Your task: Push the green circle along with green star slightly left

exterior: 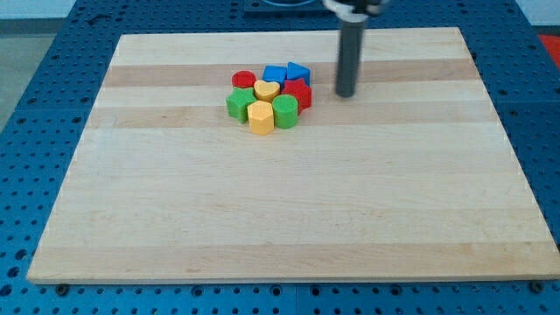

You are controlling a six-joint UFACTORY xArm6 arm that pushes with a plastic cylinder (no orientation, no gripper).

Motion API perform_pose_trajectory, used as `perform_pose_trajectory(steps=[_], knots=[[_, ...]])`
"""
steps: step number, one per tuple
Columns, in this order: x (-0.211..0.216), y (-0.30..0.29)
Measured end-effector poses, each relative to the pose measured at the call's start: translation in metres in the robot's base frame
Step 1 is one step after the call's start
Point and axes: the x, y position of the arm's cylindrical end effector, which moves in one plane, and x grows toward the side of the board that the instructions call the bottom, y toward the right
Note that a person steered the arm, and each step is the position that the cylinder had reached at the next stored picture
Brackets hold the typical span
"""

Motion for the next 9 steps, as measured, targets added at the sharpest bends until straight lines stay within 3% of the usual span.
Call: perform_pose_trajectory(steps=[1, 3, 4, 5, 9], knots=[[0.0, 0.063], [0.046, 0.079], [0.096, 0.059], [0.106, 0.023], [0.057, -0.103]])
